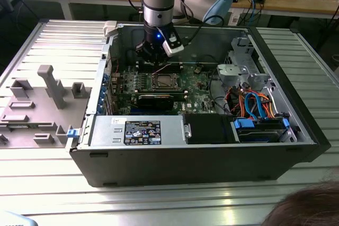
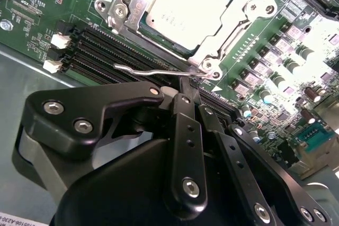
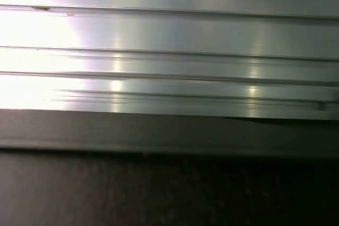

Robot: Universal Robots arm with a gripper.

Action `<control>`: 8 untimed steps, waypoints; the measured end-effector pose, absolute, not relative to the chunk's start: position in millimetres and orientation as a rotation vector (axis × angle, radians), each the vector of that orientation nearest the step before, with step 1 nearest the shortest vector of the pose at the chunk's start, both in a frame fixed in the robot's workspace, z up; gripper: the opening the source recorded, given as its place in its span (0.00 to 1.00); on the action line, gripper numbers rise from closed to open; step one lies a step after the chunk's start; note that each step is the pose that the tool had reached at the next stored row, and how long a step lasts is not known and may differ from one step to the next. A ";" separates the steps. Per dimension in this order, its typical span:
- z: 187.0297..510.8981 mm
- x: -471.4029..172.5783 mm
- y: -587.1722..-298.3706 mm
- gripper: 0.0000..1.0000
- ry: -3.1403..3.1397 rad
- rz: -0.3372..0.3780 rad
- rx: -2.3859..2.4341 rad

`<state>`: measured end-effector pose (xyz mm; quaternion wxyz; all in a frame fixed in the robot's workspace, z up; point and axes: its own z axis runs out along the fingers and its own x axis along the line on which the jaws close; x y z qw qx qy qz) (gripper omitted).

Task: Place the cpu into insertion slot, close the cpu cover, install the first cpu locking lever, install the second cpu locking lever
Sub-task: 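Install the first cpu locking lever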

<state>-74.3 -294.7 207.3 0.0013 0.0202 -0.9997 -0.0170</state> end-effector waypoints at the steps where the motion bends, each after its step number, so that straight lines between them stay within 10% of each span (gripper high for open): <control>1: 206.8 -74.3 -294.2 0.11 -3.138 -0.053 0.063; 8: 204.1 -74.3 -292.6 0.11 -3.138 -0.053 0.064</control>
